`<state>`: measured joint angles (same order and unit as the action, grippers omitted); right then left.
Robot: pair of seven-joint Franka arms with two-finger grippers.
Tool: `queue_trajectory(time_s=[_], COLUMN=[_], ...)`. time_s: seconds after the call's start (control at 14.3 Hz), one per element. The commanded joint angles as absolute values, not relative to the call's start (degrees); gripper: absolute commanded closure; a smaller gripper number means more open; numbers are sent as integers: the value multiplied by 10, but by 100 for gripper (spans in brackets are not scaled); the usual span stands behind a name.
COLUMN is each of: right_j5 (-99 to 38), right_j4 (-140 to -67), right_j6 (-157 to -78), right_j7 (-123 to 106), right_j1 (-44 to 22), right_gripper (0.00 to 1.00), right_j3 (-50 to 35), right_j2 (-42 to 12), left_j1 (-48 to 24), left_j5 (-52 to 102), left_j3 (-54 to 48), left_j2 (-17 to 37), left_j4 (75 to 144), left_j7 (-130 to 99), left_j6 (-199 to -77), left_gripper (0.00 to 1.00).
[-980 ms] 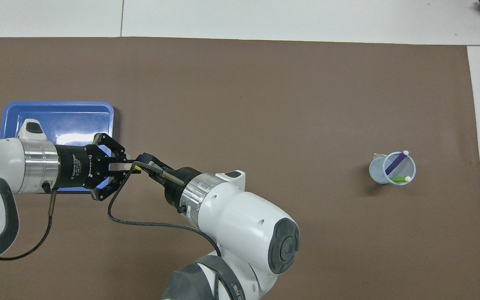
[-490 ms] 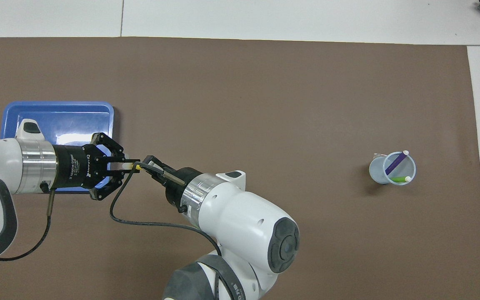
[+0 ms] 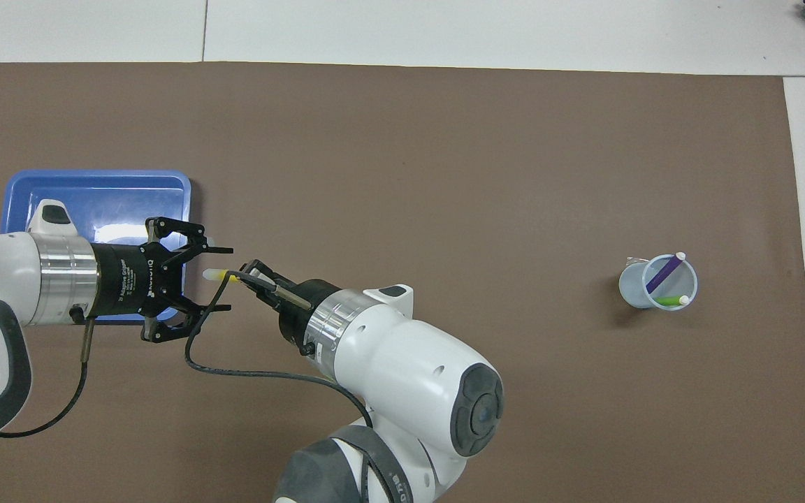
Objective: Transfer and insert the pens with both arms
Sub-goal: 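Carry the yellow pen to the cup while the left gripper withdraws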
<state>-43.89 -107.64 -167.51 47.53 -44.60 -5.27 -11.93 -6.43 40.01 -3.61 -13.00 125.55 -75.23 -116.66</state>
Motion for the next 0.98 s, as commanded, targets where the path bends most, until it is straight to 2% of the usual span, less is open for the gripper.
queue_trajectory(time_s=[0.0,0.42,0.91], right_j5=[-434,-417,-189], right_j4=[-1087,-1102,-1099], right_j6=[-1667,-1579,-1391], right_j7=[426,317,255], right_j1=[-428,-390,-320], right_gripper=[100,100,100], right_j3=[-55,-52,-52], right_j2=[-119,-106,-80], left_j1=[-73,-60,33], left_j5=[407,362,209], left_j3=[-31,-29,-26], left_j2=[-149,-150,-146], left_j4=[1274,1274,1246], left_j7=[-745,-568,-282], left_j6=[-1176,-1144,-1071], left_gripper=[0,0,0])
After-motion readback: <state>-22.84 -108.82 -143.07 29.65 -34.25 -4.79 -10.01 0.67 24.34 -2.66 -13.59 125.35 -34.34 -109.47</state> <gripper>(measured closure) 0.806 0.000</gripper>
